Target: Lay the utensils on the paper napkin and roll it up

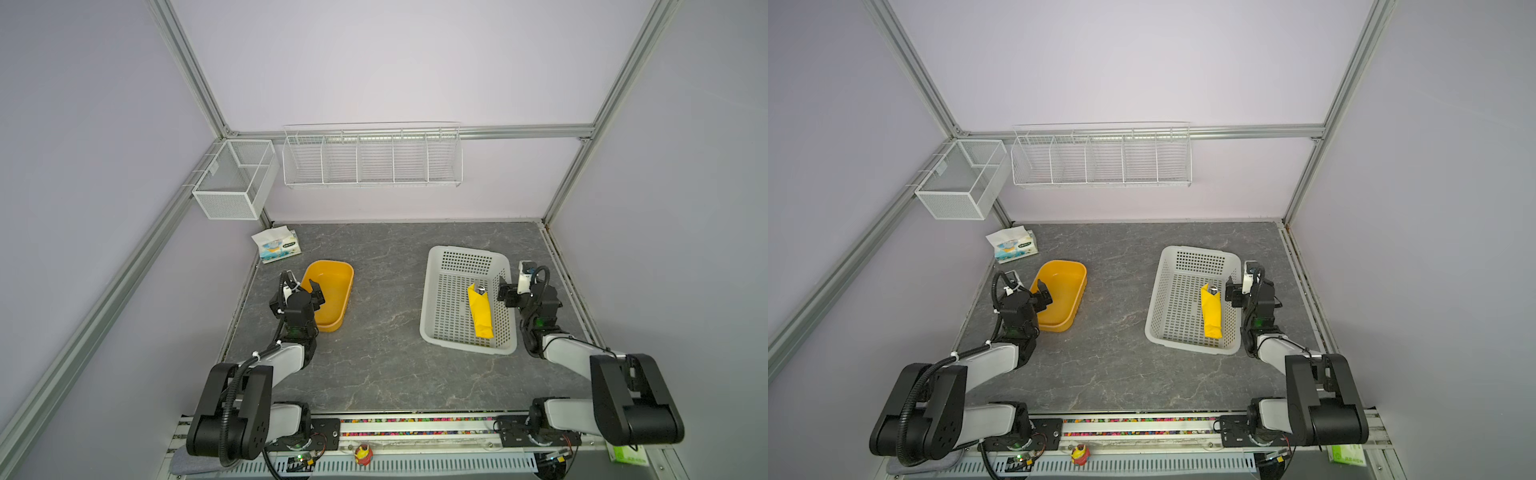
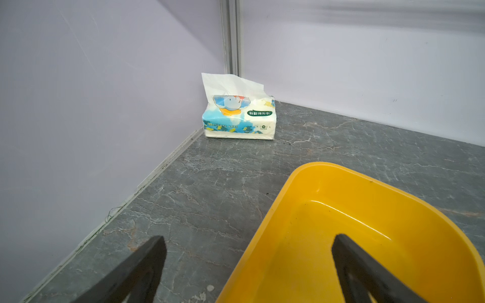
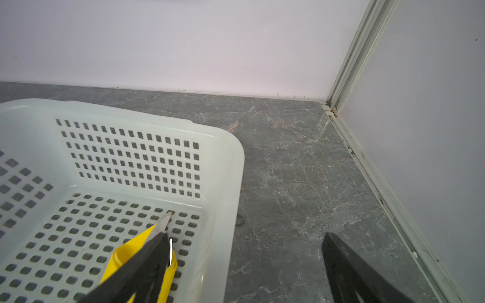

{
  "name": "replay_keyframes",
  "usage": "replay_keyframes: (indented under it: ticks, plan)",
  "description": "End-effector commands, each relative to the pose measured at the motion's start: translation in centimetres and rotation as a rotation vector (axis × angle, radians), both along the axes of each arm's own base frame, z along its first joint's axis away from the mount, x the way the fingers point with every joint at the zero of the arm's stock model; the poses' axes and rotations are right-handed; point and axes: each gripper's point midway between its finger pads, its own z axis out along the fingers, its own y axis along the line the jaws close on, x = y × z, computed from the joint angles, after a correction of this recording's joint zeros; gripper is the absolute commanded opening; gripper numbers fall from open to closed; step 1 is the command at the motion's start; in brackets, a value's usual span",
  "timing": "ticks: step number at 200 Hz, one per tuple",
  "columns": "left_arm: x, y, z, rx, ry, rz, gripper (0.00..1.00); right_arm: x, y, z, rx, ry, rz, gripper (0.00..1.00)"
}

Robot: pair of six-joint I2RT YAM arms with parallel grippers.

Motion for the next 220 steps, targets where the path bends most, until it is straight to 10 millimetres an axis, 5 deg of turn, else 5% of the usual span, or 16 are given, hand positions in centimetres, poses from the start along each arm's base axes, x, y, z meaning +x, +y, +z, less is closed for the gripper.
replay_keyframes:
  ticks: [1, 73, 220]
  plan:
    - [0.7, 0.1, 1.3, 0.010, -0.045, -0.008, 0.99, -0.7, 0.7, -0.5, 0.101, 0.126, 0.013, 0.95]
    - [1.1, 0.4, 0.5, 0.013, -0.080, -0.029, 0.99, -2.4, 2.0, -2.7, 0.471, 0.495, -0.109, 0.95]
    - [1.8, 0.6, -1.3, 0.018, -0.083, -0.025, 0.99, -3.5, 8.6, -1.7, 0.645, 0.618, 0.008, 0.94]
